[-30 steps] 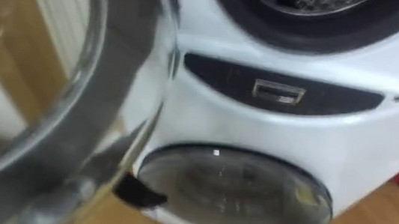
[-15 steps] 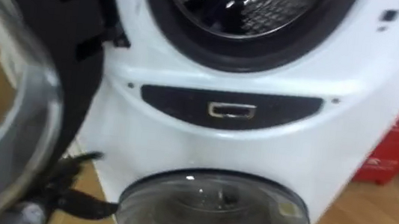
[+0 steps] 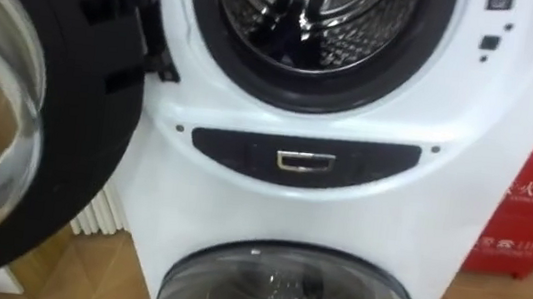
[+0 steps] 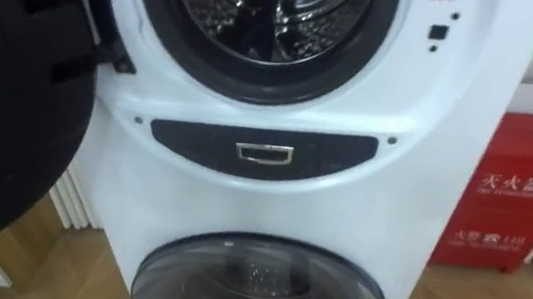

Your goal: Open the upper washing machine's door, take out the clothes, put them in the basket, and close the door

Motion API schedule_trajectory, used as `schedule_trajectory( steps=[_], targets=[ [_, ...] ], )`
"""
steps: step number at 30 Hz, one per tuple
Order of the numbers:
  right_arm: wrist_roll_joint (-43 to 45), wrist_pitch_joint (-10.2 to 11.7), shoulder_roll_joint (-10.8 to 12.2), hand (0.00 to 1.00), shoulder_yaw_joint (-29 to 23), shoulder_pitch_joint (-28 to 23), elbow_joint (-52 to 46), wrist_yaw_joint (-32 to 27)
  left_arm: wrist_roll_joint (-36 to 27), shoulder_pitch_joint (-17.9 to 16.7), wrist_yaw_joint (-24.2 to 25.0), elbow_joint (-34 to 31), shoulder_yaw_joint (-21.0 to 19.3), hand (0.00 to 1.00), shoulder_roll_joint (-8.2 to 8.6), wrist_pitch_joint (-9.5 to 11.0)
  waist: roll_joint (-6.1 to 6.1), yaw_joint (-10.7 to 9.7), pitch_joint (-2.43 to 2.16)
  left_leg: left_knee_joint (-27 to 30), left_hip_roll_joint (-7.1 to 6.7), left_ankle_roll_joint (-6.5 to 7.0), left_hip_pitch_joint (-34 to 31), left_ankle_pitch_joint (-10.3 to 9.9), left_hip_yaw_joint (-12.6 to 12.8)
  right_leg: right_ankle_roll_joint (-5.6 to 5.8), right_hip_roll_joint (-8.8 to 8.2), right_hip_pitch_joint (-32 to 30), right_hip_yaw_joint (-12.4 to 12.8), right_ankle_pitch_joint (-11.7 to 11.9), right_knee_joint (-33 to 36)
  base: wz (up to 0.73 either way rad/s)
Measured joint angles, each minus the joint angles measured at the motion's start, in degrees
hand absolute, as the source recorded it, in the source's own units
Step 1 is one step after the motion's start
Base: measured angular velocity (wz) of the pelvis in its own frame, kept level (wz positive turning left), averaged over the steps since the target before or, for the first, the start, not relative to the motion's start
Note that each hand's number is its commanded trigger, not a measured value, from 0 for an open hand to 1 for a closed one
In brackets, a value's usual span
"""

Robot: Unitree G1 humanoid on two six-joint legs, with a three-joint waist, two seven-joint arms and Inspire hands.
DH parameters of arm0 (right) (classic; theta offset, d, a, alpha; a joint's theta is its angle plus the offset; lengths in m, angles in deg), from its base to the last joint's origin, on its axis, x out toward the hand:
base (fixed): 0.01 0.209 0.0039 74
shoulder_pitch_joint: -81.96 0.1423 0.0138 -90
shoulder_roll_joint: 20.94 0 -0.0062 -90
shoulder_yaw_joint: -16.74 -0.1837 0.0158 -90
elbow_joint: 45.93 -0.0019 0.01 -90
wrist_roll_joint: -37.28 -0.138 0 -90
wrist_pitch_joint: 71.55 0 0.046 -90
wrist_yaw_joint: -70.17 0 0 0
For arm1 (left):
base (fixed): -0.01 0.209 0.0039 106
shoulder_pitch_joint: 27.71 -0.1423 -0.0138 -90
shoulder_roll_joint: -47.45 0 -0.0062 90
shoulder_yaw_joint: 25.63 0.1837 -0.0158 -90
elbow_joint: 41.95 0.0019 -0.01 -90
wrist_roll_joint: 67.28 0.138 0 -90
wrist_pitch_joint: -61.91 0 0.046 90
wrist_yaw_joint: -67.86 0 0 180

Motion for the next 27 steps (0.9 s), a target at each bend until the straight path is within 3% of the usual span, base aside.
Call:
schedule_trajectory(
  steps=[3,5,9,11,13,19,22,27],
  targets=[
    [-0.09,0.08,0.0,0.0,-0.36,-0.61,-0.09,-0.03,-0.04,-0.3,-2.51,0.46,-2.01,0.0,0.08,0.03,-0.6,1.25,-0.03,0.0,0.3,-0.29,-0.04,-0.2,-0.27,-0.12,0.26,0.5,-0.28,-0.07,-0.47,0.02],
    [-0.08,0.39,0.02,0.0,-0.74,-0.98,-0.55,-0.36,-0.17,-0.2,-4.0,-0.72,-4.53,0.0,0.02,0.48,-0.26,1.85,-0.16,-0.03,0.55,-0.45,0.09,-0.37,-0.17,-0.19,0.5,1.12,-0.19,-0.03,-0.9,-0.02],
    [1.2,0.98,0.02,0.0,-1.29,-1.54,-1.79,-1.19,-1.55,0.25,-9.3,-10.81,-9.71,0.0,-0.94,1.43,1.44,2.17,-0.01,0.09,0.6,-0.53,0.09,-0.42,-0.4,-0.19,0.61,1.01,-0.22,-0.02,-0.91,-0.01],
    [1.64,1.49,0.05,0.0,-2.69,-2.24,-3.08,-1.4,-2.67,0.79,-11.25,-15.7,-11.7,0.0,-1.75,1.9,2.46,2.31,-0.22,0.05,0.58,-0.53,-0.09,-0.42,-0.45,-0.18,0.54,1.12,-0.32,-0.03,-0.96,0.0],
    [1.67,1.79,0.12,0.0,-4.1,-2.77,-3.19,-1.85,-5.31,4.3,-13.31,-17.19,-14.69,0.0,-4.73,3.1,3.25,3.04,-0.16,-0.01,0.53,-0.53,0.02,-0.42,-0.47,-0.22,0.55,1.14,-0.3,-0.08,-0.9,0.0],
    [3.98,1.54,0.14,0.0,-6.97,-4.42,-3.64,-1.98,-6.03,8.09,-16.65,-18.82,-21.64,0.0,-12.33,4.03,4.42,4.0,-0.62,0.07,0.54,-0.54,-0.05,-0.42,-0.13,-0.41,0.53,0.86,-0.03,-0.6,-0.33,-0.02],
    [3.92,1.26,0.2,0.0,-7.12,-5.87,-3.7,-1.97,-5.91,8.65,-17.16,-19.23,-24.7,0.0,-15.48,3.87,4.45,5.41,-0.52,0.11,0.54,-0.58,0.07,-0.44,-0.26,-0.46,0.51,0.74,0.01,-0.8,0.0,-0.02],
    [3.87,1.33,0.18,0.0,-7.43,-6.34,-3.47,-2.02,-5.95,11.35,-19.5,-19.35,-25.21,0.0,-21.22,3.9,4.0,6.81,-0.5,0.28,0.45,-0.58,-0.02,-0.44,-0.98,-0.45,0.36,0.94,-0.49,-0.8,-0.02,0.08]
  ],
)
